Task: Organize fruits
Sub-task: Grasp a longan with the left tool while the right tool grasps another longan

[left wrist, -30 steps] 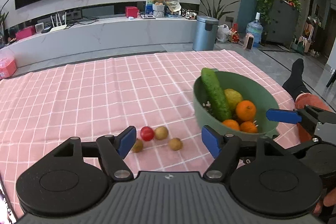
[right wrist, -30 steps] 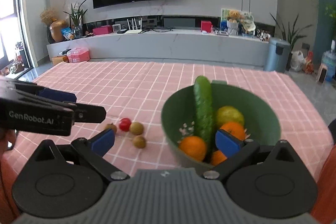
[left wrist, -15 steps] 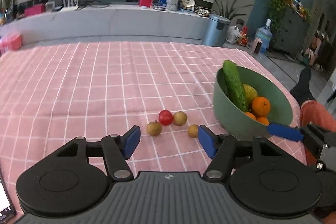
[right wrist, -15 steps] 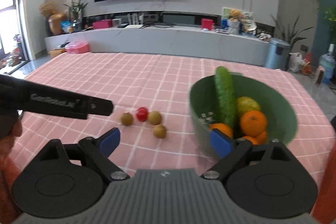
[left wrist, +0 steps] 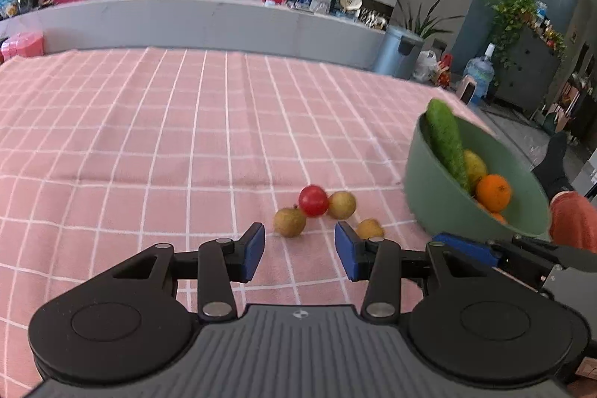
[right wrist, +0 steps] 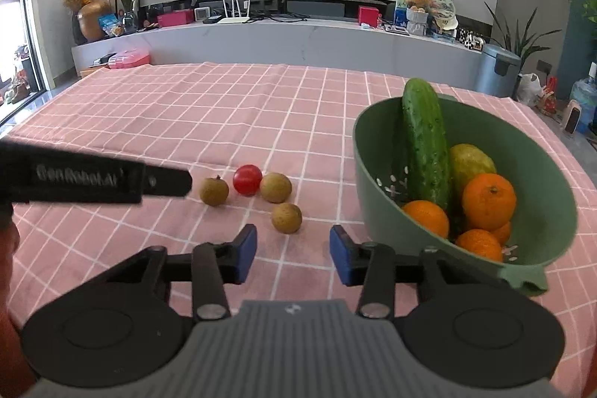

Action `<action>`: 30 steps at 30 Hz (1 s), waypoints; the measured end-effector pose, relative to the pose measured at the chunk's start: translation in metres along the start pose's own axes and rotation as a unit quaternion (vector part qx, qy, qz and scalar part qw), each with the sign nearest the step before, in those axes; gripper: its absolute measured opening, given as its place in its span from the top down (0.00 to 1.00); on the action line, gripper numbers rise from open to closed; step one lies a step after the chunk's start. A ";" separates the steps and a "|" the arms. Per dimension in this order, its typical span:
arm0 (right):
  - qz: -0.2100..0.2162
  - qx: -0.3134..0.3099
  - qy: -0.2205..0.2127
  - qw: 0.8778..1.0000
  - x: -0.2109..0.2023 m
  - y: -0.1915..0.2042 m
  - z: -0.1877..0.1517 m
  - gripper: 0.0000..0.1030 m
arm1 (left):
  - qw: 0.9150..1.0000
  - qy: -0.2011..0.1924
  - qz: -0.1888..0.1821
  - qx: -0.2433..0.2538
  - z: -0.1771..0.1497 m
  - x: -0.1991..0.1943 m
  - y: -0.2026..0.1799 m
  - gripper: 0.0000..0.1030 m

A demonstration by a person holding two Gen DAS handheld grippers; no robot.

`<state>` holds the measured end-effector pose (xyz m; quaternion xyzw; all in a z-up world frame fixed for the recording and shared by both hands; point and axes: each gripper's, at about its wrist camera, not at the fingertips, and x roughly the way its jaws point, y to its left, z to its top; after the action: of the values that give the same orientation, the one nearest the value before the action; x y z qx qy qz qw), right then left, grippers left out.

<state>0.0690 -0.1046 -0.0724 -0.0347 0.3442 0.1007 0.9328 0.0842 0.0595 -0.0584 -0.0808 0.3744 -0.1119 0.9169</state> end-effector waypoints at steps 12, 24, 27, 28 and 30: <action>-0.002 0.008 0.001 1.000 0.038 0.010 0.003 0.72 | 1.000 -0.001 0.021 -0.006 -0.004 0.034 0.000 0.60; 0.004 0.024 0.007 1.000 0.054 0.002 0.003 0.77 | 1.000 -0.011 0.025 0.011 -0.007 0.043 -0.003 0.67; 0.007 0.022 0.009 1.000 0.056 0.002 0.003 0.81 | 1.000 -0.012 0.023 0.011 -0.007 0.043 -0.002 0.70; 0.008 0.022 0.009 1.000 0.057 0.002 0.003 0.81 | 1.000 -0.013 0.023 0.013 -0.007 0.043 -0.002 0.72; 0.009 0.021 0.009 1.000 0.057 0.001 0.004 0.81 | 0.999 -0.016 0.026 0.016 -0.007 0.042 -0.004 0.72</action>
<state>0.1138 -0.0938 -0.1060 -0.0125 0.3554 0.1014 0.9291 0.1078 0.0444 -0.0904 -0.0579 0.3602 -0.0926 0.9265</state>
